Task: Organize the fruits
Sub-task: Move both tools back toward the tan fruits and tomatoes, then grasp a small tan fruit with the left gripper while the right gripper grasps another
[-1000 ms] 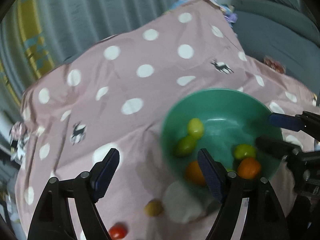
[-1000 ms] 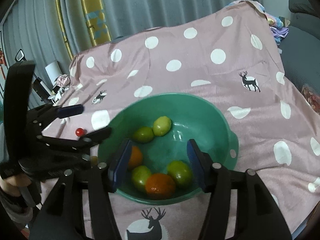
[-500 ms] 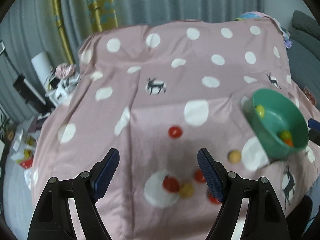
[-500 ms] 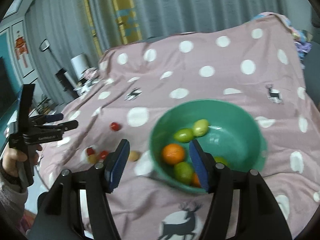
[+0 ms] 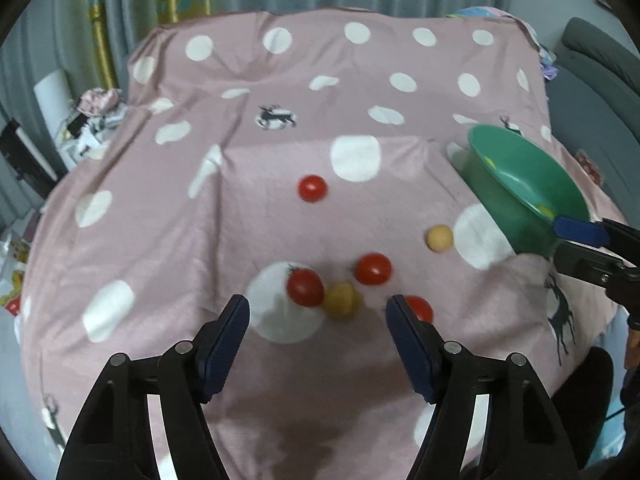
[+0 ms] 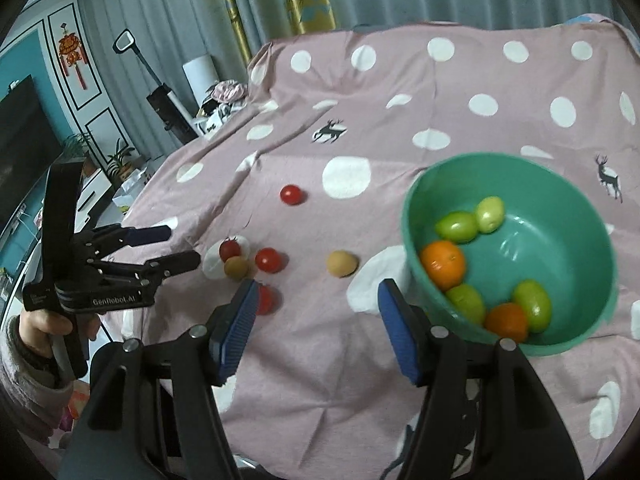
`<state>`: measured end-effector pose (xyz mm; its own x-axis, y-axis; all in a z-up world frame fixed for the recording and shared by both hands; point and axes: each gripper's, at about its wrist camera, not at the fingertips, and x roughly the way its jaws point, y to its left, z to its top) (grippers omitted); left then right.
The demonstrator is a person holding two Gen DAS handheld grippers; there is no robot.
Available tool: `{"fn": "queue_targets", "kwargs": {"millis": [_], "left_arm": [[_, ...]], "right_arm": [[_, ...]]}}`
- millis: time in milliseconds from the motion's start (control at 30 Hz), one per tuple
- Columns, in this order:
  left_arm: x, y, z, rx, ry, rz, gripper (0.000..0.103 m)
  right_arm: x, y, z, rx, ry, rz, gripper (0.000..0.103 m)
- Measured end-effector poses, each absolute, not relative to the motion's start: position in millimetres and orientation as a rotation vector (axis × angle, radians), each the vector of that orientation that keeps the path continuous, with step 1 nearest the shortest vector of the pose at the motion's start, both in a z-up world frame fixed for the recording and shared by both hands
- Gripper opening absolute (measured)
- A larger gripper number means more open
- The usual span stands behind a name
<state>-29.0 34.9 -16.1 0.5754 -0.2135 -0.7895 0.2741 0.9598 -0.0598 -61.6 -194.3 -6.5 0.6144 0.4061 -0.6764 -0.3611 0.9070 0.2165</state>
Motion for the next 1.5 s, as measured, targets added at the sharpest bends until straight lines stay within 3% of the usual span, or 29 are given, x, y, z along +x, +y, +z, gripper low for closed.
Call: {"fn": "queue_targets", "kwargs": {"millis": [100, 133, 200, 667, 767, 867, 1067, 1500], "left_arm": [[-25.9, 30.5, -26.9, 0.061, 0.942, -0.307, 0.070], [-23.5, 29.2, -31.3, 0.051, 0.955, -0.317, 0.062], [-20.1, 27.7, -36.4, 0.035, 0.973, -0.334, 0.056], [6.9, 19.1, -60.5, 0.014, 1.028, -0.347, 0.049], [10.8, 18.5, -64.1, 0.018, 1.027, -0.338, 0.044], [13.2, 20.1, -64.8, 0.012, 1.020, -0.337, 0.029], [15.4, 31.0, -64.0, -0.033, 1.007, -0.345, 0.028], [-2.4, 49.5, -36.9, -0.059, 0.916, -0.384, 0.028]], "right_arm": [[-59.1, -189.9, -10.9, 0.056, 0.809, 0.450, 0.062], [-57.3, -188.5, -12.5, 0.054, 0.815, 0.454, 0.062], [-55.0, -186.3, -16.1, 0.051, 0.827, 0.458, 0.062], [-41.3, -187.1, -29.8, 0.060, 0.867, 0.462, 0.062], [-38.8, -185.5, -33.8, 0.058, 0.879, 0.463, 0.062], [-36.2, -183.8, -38.2, 0.061, 0.891, 0.465, 0.062], [-25.5, -175.2, -44.0, 0.052, 0.908, 0.469, 0.061], [14.6, -151.6, -60.2, -0.028, 0.953, 0.395, 0.046]]}}
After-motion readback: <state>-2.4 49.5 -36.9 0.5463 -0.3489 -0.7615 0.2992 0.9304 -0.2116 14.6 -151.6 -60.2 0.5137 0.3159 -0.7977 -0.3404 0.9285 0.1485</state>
